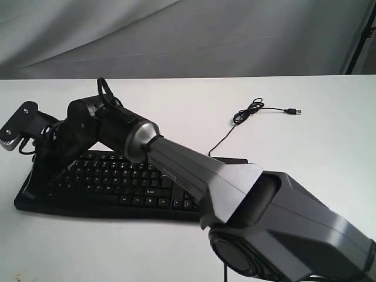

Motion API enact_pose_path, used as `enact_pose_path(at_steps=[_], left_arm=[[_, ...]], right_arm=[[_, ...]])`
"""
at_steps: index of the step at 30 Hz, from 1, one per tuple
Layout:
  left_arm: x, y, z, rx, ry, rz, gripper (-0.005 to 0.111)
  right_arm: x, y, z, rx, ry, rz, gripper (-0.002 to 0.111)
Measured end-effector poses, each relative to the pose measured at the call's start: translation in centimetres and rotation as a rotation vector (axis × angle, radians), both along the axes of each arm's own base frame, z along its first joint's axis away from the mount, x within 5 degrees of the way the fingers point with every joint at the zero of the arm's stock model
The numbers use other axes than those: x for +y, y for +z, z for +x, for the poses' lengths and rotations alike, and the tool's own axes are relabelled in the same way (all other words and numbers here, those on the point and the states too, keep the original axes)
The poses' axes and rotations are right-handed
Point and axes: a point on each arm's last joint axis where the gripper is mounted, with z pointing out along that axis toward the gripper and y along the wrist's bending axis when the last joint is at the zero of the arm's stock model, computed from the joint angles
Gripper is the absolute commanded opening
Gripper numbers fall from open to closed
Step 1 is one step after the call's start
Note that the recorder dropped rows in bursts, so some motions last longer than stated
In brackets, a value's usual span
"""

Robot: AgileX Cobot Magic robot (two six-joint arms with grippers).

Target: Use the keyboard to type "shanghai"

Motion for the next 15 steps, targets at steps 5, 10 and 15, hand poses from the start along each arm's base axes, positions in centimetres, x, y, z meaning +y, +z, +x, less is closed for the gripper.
enact_pose_path(at_steps=[5, 10, 15], left_arm=[[0.0, 0.0, 0.0, 0.000, 0.000, 0.000, 0.000], [0.0, 0.0, 0.0, 0.000, 0.000, 0.000, 0.000], [0.0, 0.0, 0.0, 0.000, 0.000, 0.000, 0.000]], right_arm=[[0.0, -0.5, 0.0, 0.007, -0.003, -0.005, 0.000], [0.0, -0.5, 0.0, 0.007, -0.003, -0.005, 0.000], [0.0, -1.1, 0.0, 0.015, -0.004, -0.013, 0.000]])
